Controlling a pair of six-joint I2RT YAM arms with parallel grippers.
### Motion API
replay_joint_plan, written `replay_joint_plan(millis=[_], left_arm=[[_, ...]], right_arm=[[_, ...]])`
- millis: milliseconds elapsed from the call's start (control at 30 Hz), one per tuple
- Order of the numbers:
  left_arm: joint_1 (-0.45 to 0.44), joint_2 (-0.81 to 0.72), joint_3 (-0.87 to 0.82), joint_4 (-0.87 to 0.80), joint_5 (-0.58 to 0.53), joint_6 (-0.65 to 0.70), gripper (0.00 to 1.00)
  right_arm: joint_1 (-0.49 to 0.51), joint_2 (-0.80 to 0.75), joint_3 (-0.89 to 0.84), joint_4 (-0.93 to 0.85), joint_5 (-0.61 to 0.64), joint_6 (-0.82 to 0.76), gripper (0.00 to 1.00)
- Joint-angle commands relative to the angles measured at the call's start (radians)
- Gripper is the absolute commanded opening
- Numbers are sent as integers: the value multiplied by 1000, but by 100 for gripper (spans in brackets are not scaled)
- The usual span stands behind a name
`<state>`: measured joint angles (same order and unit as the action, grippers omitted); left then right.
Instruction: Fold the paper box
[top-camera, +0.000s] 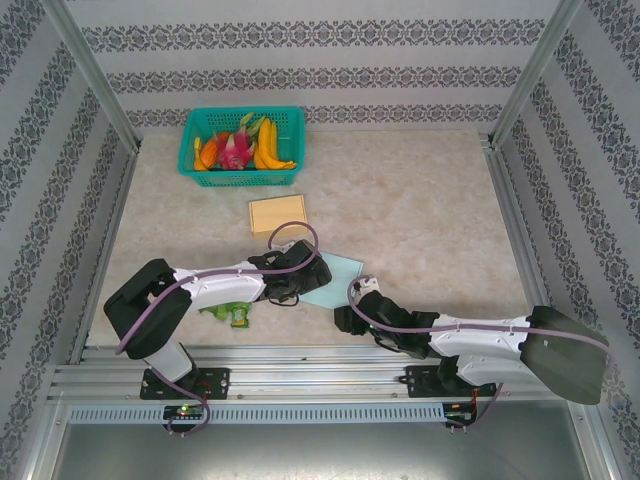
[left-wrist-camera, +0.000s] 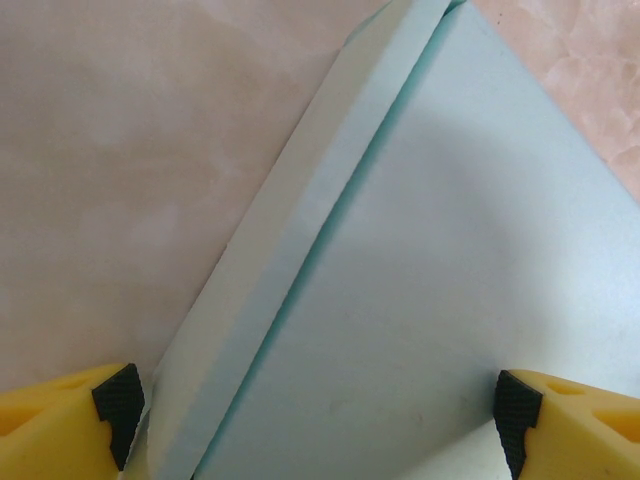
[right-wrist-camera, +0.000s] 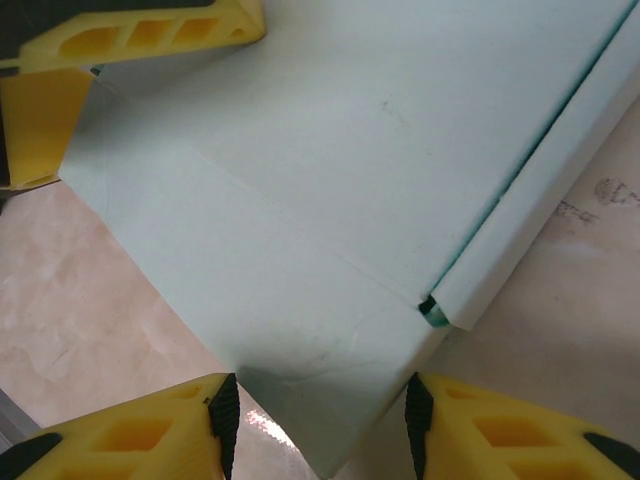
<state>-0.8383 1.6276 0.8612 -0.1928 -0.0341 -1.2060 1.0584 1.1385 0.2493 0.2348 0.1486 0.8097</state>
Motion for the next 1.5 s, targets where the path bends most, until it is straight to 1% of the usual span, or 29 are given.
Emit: replay_joint_plan(millis=[0,267,367,833,1000,1167,1467], left_arm=[[-5,13,-31,-66,-13,-11,91],[-5,8,-30,-72,-18,-8,91],[-5,8,-31,-73,-18,-8,91],[-5,8,-34,-71,-16,-6,91],[-5,6,-35,-72,-18,-6,91],[-6,8,-37,-70,-18,-7,91],[-5,6,-36,-72,-21,-6,91]], right_arm=[[12,4,46,36,0,-25,48],[12,8,39,-2,56,-47,48],[12,16,36,-6,71,-57,46],[12,83,38,9,127,-81,43],[12,95,37,4,168,-93,42],[12,96,27,12,200,-97,43],[16,42,27,-38,206,-101,46]])
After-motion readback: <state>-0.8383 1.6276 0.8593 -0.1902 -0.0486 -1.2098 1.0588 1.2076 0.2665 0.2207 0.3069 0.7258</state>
